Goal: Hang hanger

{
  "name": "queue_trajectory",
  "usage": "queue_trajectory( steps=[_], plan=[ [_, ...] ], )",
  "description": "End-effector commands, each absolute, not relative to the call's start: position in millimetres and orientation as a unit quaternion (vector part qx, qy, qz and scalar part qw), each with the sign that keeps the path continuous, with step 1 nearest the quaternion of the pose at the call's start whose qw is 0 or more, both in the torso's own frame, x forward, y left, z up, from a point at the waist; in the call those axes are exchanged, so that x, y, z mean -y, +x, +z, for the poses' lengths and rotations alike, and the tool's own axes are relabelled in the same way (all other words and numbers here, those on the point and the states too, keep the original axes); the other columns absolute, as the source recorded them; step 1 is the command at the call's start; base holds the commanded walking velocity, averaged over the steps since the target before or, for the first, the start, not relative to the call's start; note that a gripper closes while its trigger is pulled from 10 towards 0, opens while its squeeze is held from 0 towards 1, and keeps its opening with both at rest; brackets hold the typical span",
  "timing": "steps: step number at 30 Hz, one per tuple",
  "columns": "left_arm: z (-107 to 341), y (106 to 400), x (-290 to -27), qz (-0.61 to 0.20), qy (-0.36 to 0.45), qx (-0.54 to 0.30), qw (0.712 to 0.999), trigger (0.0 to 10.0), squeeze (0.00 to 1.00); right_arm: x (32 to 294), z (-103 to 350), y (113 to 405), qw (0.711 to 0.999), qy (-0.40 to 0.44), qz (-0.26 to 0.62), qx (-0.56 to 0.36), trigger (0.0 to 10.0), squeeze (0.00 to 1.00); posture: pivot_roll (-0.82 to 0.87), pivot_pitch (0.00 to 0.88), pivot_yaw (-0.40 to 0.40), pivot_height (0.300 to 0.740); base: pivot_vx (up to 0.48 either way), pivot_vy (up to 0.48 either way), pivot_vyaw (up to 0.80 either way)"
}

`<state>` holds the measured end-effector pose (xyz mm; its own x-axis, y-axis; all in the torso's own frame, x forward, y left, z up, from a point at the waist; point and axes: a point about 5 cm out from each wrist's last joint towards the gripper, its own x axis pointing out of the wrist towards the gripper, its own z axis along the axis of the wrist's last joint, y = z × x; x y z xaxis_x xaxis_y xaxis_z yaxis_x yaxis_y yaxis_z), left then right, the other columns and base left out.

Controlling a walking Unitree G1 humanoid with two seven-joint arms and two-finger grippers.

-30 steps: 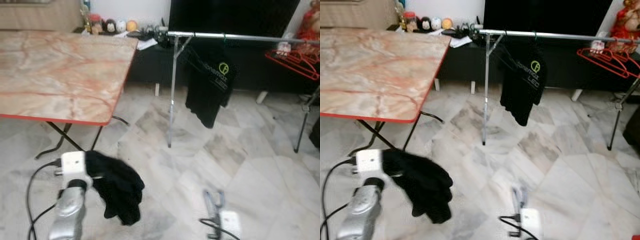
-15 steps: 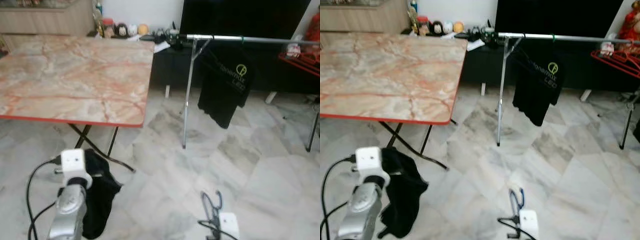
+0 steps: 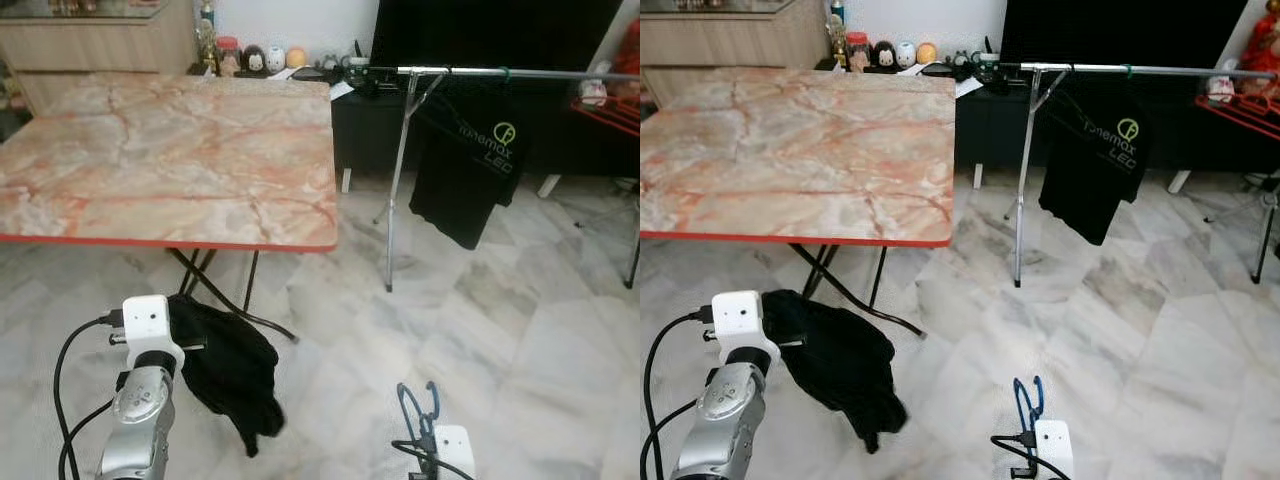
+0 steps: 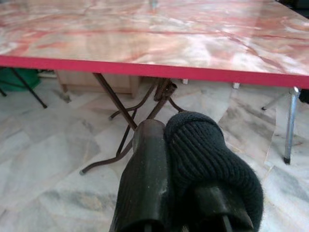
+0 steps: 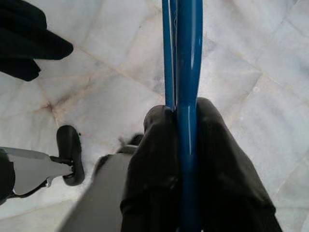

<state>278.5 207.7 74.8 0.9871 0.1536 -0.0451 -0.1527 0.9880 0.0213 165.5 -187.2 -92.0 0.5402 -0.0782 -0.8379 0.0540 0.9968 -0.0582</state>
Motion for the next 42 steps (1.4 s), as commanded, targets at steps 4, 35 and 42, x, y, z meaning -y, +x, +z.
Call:
queue_trajectory(
  steps=[4, 35, 42],
  plan=[
    [86, 285, -205, 0.069, 0.011, -0.002, 0.998, 10.0, 0.00, 186, -93, 162, 0.874, -0.013, -0.033, -0.484, 10.0, 0.00, -0.01, 0.000, -0.033, 0.740, 0.000, 0.368, 0.00],
    [114, 288, -192, 0.031, 0.008, 0.050, 0.998, 10.0, 0.00, 177, -95, 161, 0.870, -0.028, 0.000, -0.492, 10.0, 0.00, 0.00, 0.000, -0.041, 0.740, 0.000, 0.189, 0.00],
    [143, 291, -183, 0.004, 0.055, 0.103, 0.993, 10.0, 0.00, 177, -96, 159, 0.869, -0.030, 0.005, -0.494, 10.0, 0.00, 0.01, 0.000, -0.042, 0.740, 0.000, 0.000, 0.00]
  ],
)
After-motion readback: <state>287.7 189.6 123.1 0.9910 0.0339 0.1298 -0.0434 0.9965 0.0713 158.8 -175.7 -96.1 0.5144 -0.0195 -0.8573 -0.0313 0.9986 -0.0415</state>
